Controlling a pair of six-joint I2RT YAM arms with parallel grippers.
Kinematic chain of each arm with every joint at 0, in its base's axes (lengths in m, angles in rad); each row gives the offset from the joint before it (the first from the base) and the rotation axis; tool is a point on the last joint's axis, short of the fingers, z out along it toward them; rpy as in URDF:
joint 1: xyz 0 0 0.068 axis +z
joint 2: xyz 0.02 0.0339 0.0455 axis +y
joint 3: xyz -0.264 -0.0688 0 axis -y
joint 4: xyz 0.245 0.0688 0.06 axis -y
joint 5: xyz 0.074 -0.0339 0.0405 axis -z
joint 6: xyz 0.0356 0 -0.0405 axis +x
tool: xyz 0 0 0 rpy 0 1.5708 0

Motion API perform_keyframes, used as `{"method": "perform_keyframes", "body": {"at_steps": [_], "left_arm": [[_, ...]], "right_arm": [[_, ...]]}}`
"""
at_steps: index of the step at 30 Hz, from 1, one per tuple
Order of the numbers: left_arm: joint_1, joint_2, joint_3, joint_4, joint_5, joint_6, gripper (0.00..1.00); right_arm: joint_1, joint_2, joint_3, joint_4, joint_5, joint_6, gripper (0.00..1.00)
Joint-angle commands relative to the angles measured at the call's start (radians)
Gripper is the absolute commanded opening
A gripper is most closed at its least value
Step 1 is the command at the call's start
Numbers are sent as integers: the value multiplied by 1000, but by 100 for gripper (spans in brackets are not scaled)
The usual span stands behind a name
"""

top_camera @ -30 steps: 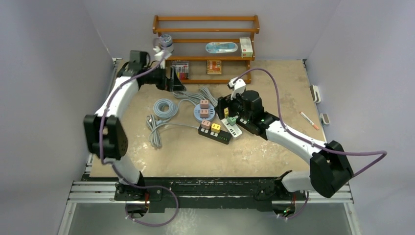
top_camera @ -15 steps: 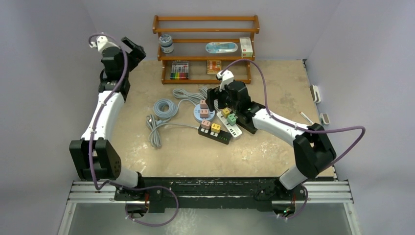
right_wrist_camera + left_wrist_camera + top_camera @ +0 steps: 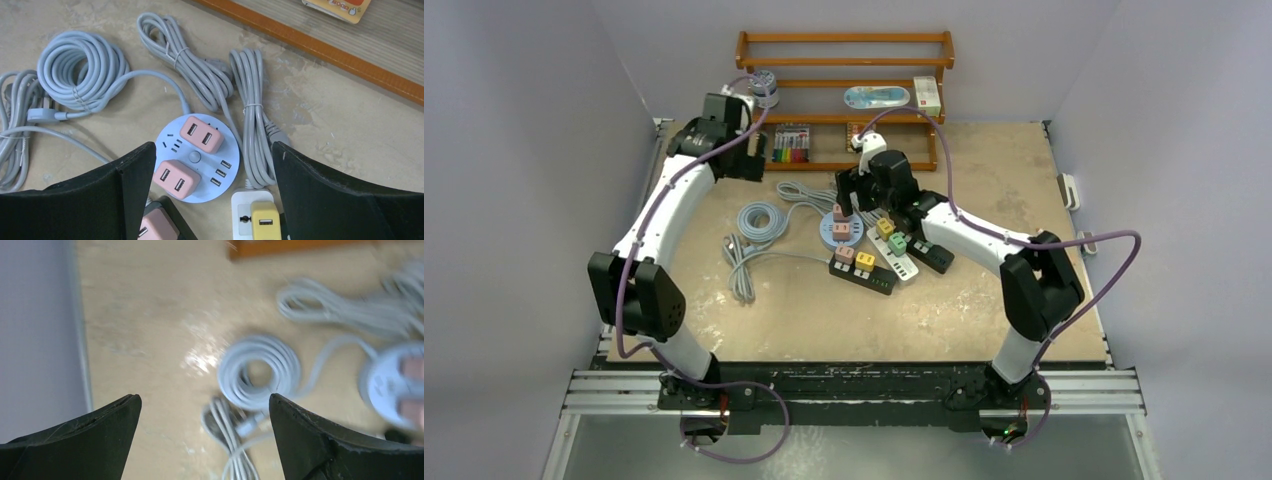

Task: Pull the plug off the socket

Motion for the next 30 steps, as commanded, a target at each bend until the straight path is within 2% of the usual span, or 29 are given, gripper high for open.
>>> {"method": "perform_keyframes", "body": {"at_steps": [1,4,8,9,11,13,16,19,26,28,30], "left_arm": [[-62,-40,60,-224,334,176,99],[-62,-133,-23,-118,681,214,99],[-38,-304,-206,242,1017,67,100],[-38,-312,-219,281,1015,24,100],[-43,-287,-185,251,984,-8,100],[-71,-246,-112,100,919,65,100],[-110,-262,-135,53,832,132,100],[-128,-268,-131,15,863,175,100],[-129,-334,-189,153,1069,124,100],[-131,-337,-198,167,1081,104,100],[-131,-339,-215,217,1006,26,99]], "right_arm": [[10,6,61,-36,30,6,87],[14,25,71,-48,34,7,86],[17,58,100,-62,25,8,86],[17,69,110,-66,19,7,86],[20,98,142,-89,13,7,84],[24,132,178,-124,12,5,83],[25,148,175,-120,19,13,83],[25,148,150,-109,33,22,83],[25,143,123,-73,21,24,82],[25,156,133,-75,22,23,82],[26,174,147,-81,16,23,81]]}}
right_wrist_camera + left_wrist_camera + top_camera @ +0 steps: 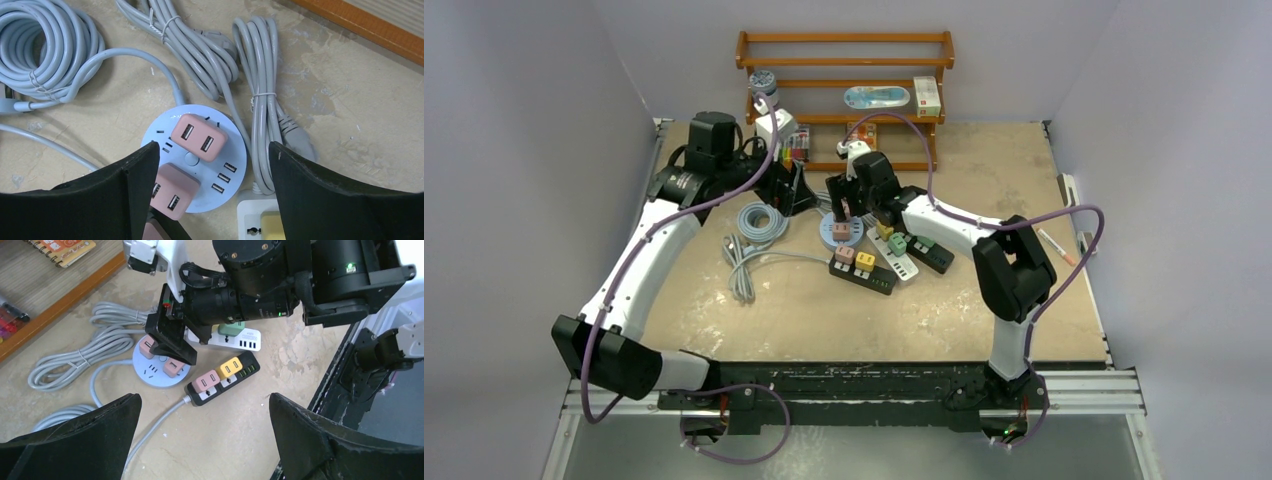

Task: Pull the plug off the socket

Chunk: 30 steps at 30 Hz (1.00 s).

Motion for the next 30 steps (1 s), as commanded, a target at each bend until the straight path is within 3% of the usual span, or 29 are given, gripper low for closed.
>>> {"method": "perform_keyframes", "body": {"at_steps": [1,6,10,15,21,22,26,30], "left_arm": [[-2,-45,-34,161,-39,-125,99],[-1,-82,-136,310,-389,-326,97],[-2,-117,-277,412,-581,-459,93],[-1,-167,-425,505,-733,-467,91],[-2,-170,-388,454,-885,-431,92],[-2,-165,-376,438,-888,-420,92],[-2,-144,-325,373,-843,-371,92],[-2,-134,-304,339,-712,-300,92]], "right_arm": [[8,14,28,31,-7,13,80],[8,54,51,21,-28,9,79],[8,95,85,7,-27,5,79],[8,157,150,-47,-23,8,77],[8,176,144,-76,-30,19,67],[8,177,140,-79,-36,22,64],[8,180,140,-84,-57,31,33],[7,175,146,-71,-59,15,9]]}}
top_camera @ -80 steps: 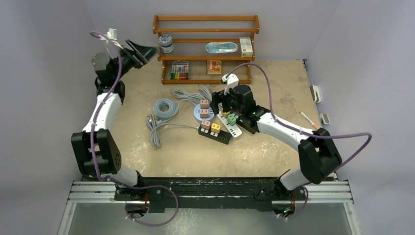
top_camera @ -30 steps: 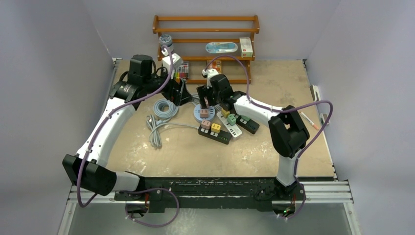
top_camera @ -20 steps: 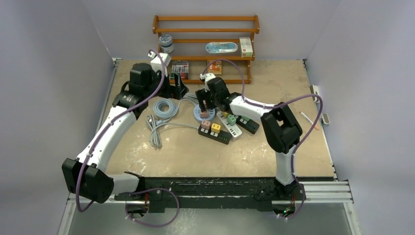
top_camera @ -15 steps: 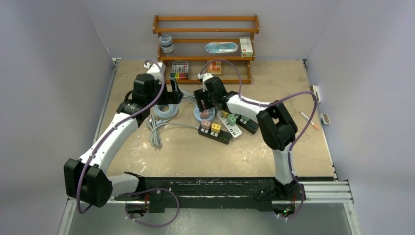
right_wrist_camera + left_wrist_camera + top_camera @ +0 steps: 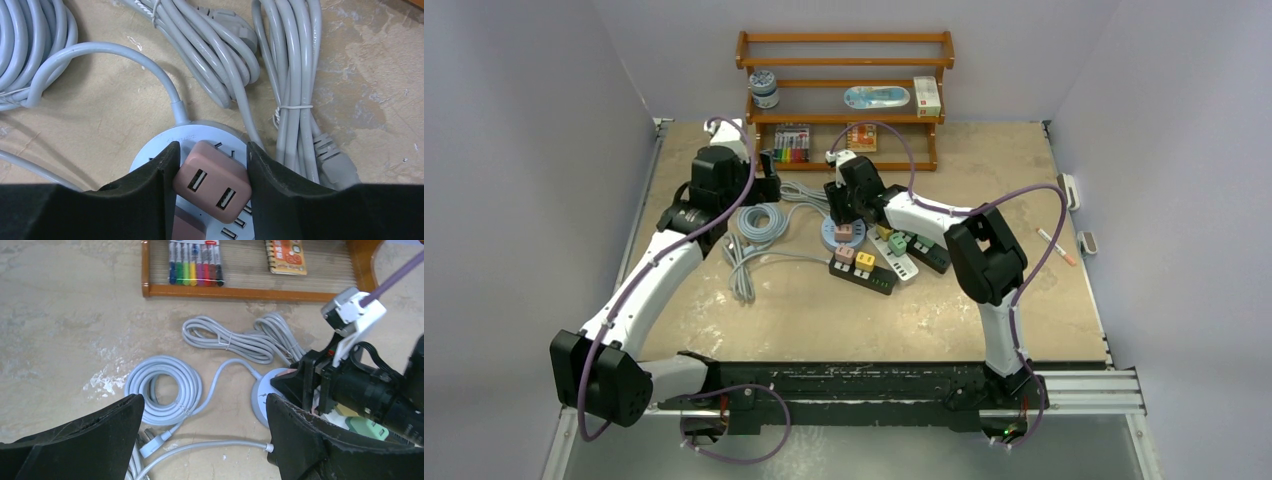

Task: Pull the plug off the socket

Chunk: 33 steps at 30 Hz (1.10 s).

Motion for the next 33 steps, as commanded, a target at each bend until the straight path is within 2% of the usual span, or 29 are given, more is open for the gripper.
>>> {"method": "perform_keyframes", "body": {"at_steps": [1,2,7,9,14,17,25,33], "left_arm": [[0,2,66,-29,141,99,92],[0,6,77,-46,183,119,92],[0,23,147,-156,374,227,93],[0,33,170,-232,490,278,94],[0,5,143,-253,716,302,95],[-7,-22,116,-280,796,341,98],[-51,-13,121,-316,790,382,99],[-52,20,61,-98,545,181,92]], "right_arm": [[2,-16,27,-21,-26,-8,4],[2,-21,31,-16,-33,-16,0],[2,-69,36,12,-54,-57,0],[2,-89,27,28,-60,-69,0],[2,-152,-44,96,-82,-66,0],[2,-188,-83,141,-84,-67,0],[3,-249,-123,215,-121,-88,0],[2,-277,-159,260,-149,-94,0]]}}
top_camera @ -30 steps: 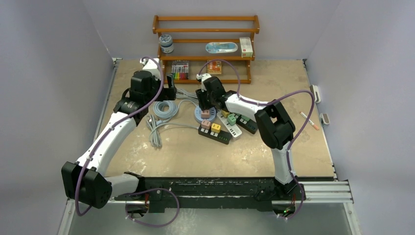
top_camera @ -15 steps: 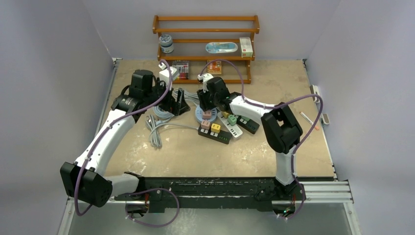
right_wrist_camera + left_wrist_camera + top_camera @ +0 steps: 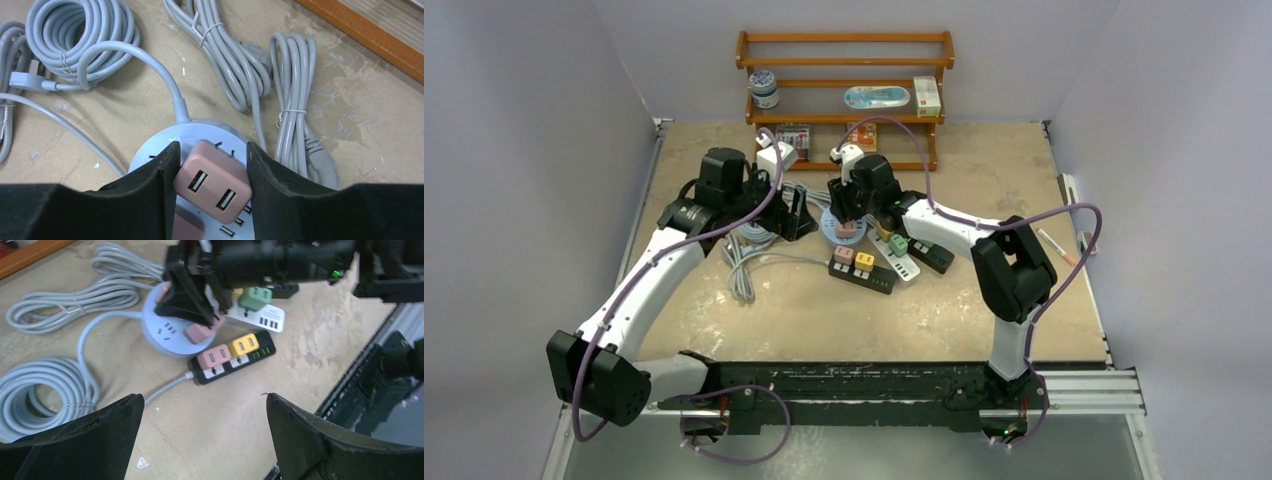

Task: Pull the plug off the socket

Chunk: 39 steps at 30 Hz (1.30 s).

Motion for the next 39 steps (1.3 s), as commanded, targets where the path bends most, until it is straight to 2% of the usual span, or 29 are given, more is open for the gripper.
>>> {"method": "perform_keyframes", "body": {"at_steps": [1,5,16,23,31,39], "left_arm": [[-3,31,-37,186,-168,-149,91],[-2,64,-84,274,-253,-257,89],[-3,123,-131,390,-412,-412,86],[-2,181,-210,597,-391,-583,82],[-3,211,-229,617,-392,-601,80],[-10,254,-291,755,-211,-730,79]], "right_arm": [[2,-89,-7,127,-54,-8,0],[1,-107,-22,143,-63,-11,0],[-15,-144,-50,184,-123,-8,0],[-23,-141,-27,172,-114,-16,0],[-38,-167,-61,187,-136,1,0],[-56,-151,-10,176,-128,17,0]]}}
